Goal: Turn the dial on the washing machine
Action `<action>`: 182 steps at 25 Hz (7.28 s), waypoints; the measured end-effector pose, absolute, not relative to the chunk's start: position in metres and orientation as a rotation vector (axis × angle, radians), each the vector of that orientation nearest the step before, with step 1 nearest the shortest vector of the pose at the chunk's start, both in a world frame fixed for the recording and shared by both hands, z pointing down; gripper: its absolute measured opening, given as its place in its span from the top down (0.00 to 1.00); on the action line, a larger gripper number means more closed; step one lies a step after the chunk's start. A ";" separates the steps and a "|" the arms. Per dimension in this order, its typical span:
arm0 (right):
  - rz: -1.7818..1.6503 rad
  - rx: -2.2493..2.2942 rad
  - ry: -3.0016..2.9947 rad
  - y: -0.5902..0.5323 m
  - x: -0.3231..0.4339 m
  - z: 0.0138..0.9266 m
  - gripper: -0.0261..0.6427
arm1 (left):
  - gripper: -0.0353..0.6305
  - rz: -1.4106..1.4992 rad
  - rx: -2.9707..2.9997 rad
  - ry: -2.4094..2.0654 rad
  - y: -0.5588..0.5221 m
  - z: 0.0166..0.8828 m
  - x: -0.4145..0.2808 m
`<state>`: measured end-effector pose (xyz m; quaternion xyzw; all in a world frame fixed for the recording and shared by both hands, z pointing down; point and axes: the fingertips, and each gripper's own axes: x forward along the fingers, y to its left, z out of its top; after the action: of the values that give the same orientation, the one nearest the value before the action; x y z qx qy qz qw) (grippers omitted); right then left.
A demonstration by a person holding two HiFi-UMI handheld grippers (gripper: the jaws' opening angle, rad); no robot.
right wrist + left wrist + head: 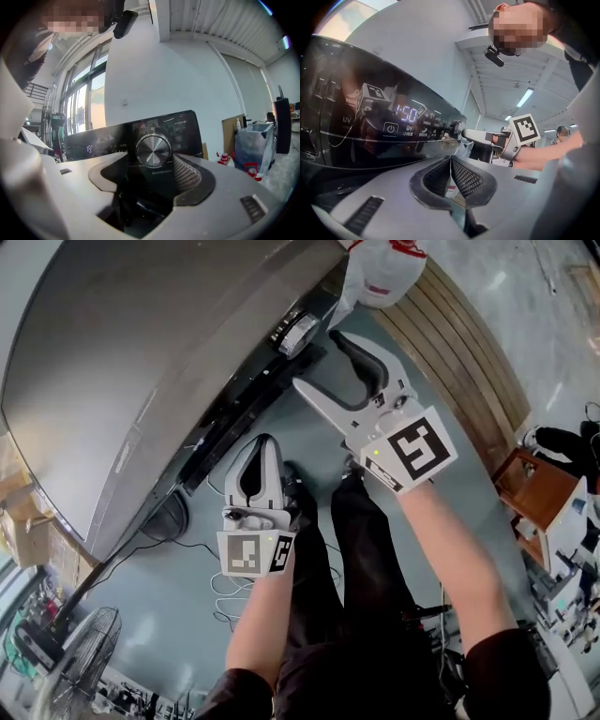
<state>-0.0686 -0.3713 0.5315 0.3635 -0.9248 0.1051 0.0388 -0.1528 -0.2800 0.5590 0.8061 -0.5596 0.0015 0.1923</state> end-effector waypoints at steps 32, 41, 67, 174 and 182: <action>0.183 1.157 -2.733 -0.389 -0.079 0.520 0.54 | 0.92 -0.075 2.277 -1.550 -0.275 0.568 -0.141; -0.031 1.158 -2.634 -0.388 -0.081 0.521 0.54 | 0.92 -0.066 2.266 -1.547 -0.275 0.574 -0.141; -0.473 1.143 -2.478 -0.387 -0.089 0.514 0.54 | 0.92 -0.068 2.250 -1.562 -0.283 0.578 -0.142; 0.129 1.399 -2.800 -0.037 0.098 0.193 0.93 | 0.92 -0.204 2.383 -1.808 0.034 0.222 -0.236; 0.160 1.381 -2.818 0.059 0.091 0.209 0.93 | 0.92 -0.181 2.402 -1.803 0.117 0.228 -0.228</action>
<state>0.0905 0.0587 0.2093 0.4394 -0.8968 0.0508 -0.0003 -0.2280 0.1171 0.2281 0.7965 -0.5980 -0.0601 0.0664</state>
